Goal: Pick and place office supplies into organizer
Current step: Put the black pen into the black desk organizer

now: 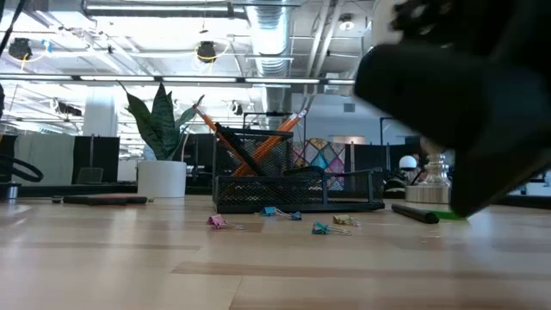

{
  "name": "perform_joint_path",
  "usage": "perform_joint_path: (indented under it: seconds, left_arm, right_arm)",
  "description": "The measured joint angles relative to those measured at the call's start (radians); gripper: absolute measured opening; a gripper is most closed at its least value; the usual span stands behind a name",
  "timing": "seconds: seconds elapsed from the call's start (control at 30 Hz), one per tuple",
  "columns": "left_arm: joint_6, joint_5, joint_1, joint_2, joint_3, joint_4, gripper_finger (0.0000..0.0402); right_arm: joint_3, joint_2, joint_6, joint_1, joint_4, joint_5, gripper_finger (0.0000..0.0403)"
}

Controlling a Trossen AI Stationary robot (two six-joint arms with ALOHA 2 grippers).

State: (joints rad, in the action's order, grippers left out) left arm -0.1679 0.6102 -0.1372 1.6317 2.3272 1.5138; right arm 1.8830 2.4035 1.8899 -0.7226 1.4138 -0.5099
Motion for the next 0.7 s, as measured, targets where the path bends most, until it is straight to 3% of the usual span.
perform_joint_path:
  seconds: [0.23,0.47,0.7]
  left_arm:
    - [-0.042,0.000,-0.042,-0.022,0.000,0.048,0.0122]
    - [-0.053,-0.001,-0.073,-0.022,0.000,0.053,0.0122]
    - [-0.053,-0.001,-0.078,-0.021,0.000,0.055,0.0122]
  right_arm:
    - [0.072,0.055,0.104,0.062,0.075,0.038,0.0000]
    - [0.080,0.050,0.024,0.112,0.022,0.217,0.0000]
    - [0.080,0.047,-0.058,0.131,-0.008,0.265,0.0000]
